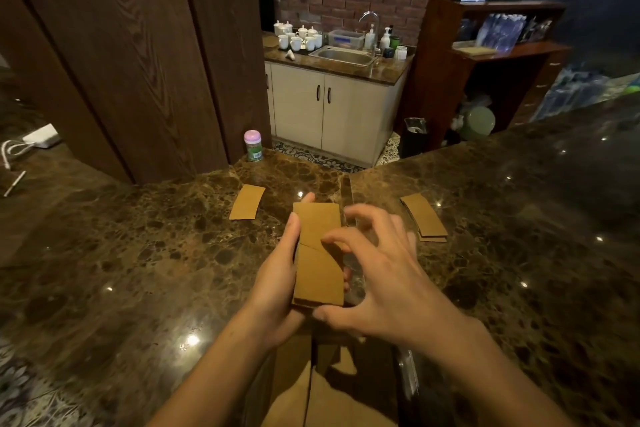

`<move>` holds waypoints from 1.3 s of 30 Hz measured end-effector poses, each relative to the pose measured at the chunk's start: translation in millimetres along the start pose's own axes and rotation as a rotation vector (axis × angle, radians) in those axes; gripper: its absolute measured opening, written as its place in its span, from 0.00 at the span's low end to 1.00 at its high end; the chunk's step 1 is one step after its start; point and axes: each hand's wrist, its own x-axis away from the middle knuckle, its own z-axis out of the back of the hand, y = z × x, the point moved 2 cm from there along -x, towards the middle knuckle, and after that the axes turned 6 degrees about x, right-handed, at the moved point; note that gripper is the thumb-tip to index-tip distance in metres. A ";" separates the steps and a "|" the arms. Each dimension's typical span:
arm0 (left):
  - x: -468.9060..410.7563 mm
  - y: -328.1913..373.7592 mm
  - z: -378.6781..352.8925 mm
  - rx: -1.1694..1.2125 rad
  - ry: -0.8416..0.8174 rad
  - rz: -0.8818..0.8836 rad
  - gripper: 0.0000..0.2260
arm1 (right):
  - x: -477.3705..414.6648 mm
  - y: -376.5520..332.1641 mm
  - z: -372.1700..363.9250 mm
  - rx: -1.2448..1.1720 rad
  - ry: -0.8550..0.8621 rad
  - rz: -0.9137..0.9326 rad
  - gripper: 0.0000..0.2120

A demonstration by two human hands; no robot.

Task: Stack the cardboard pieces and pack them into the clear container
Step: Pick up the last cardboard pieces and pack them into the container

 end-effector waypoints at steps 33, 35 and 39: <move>80.8 -44.6 69.0 -2.192 -0.515 0.121 0.25 | 67.9 8.8 -80.5 0.006 -0.515 0.104 0.37; 79.7 -47.9 67.7 -2.206 -0.477 0.109 0.24 | 61.2 7.8 -87.9 0.061 -0.511 0.112 0.41; 78.0 -46.1 71.2 -2.224 -0.402 -0.117 0.21 | 59.8 5.2 -108.6 0.104 -0.494 0.138 0.39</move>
